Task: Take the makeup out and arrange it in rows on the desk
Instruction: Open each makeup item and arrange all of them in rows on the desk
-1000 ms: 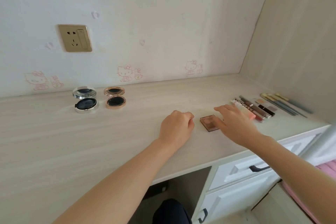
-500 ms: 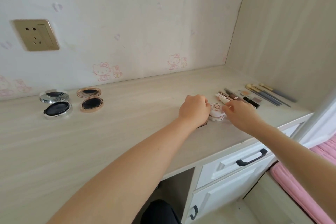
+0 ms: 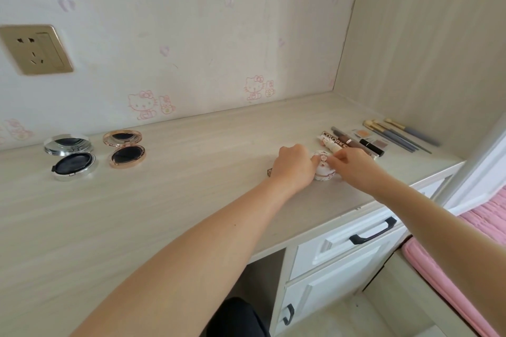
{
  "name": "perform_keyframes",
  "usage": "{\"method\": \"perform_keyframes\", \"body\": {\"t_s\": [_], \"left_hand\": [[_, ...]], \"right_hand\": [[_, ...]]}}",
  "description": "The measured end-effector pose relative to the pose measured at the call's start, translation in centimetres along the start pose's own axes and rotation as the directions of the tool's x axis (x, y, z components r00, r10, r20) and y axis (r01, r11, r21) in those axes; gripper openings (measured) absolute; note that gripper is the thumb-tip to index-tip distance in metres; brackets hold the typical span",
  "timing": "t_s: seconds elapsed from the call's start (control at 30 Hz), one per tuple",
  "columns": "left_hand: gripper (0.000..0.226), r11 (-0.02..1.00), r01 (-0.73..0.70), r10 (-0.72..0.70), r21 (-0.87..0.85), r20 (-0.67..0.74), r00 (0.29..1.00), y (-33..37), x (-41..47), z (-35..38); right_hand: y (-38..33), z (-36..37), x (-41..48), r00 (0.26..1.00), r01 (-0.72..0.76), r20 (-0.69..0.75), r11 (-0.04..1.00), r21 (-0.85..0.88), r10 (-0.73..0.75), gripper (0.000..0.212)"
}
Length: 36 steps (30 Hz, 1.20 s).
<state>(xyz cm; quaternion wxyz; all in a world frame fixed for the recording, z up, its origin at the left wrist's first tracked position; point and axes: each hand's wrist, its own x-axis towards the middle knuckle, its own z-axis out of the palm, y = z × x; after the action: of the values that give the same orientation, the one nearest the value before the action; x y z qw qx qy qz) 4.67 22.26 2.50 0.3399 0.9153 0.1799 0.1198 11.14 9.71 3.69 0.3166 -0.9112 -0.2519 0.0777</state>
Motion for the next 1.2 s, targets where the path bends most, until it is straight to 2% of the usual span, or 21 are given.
{"method": "perform_keyframes", "body": {"t_s": [0.13,0.27,0.43,0.63,0.7,0.8,0.87,0.97,1.07,1.2], "left_hand": [[0.039,0.999,-0.042,0.041,-0.016,-0.041,0.998,0.1,-0.7,0.2],[0.031,0.992,-0.108,0.102,-0.072,-0.081,0.991,0.0,-1.4,0.4],[0.025,0.976,-0.154,0.139,-0.155,-0.103,0.985,-0.3,-1.9,-0.1],[0.023,0.932,-0.186,0.156,-0.312,-0.120,0.981,-1.1,-3.1,-1.8],[0.034,0.892,-0.186,0.155,-0.412,-0.108,0.982,-1.9,-3.7,-2.5],[0.071,0.879,-0.182,0.143,-0.441,-0.121,0.982,-3.2,-4.6,-3.5],[0.081,0.881,-0.187,0.132,-0.434,-0.156,0.979,-3.9,-5.3,-4.3],[0.071,0.881,-0.210,0.113,-0.424,-0.242,0.964,-4.8,-6.4,-5.6],[0.061,0.852,-0.204,0.060,-0.482,-0.298,0.953,-5.8,-7.4,-7.0],[0.055,0.842,-0.171,0.032,-0.511,-0.269,0.962,-7.5,-8.8,-8.7]], "right_hand": [[1.0,-0.2,-0.1,0.999,-0.032,0.022,0.984,0.172,0.029,0.026],[1.5,-0.4,-0.2,0.997,-0.072,0.001,0.962,0.262,0.074,0.029],[0.5,-0.5,-1.2,0.992,-0.117,0.024,0.852,0.510,0.122,0.031],[-2.2,-0.8,-2.7,0.990,-0.139,0.119,0.756,0.640,0.081,0.034],[-3.3,-0.6,-3.0,0.988,-0.148,0.139,0.710,0.689,0.070,0.031],[-4.7,-0.1,-3.3,0.979,-0.186,0.198,0.613,0.768,0.049,0.028],[-5.6,0.5,-3.4,0.972,-0.206,0.234,0.561,0.802,0.021,0.028],[-6.9,1.3,-3.6,0.962,-0.210,0.272,0.531,0.821,-0.040,0.029],[-8.2,2.3,-3.9,0.943,-0.215,0.317,0.541,0.813,-0.102,0.032],[-9.9,3.6,-4.4,0.925,-0.202,0.351,0.591,0.781,-0.147,0.032]]}}
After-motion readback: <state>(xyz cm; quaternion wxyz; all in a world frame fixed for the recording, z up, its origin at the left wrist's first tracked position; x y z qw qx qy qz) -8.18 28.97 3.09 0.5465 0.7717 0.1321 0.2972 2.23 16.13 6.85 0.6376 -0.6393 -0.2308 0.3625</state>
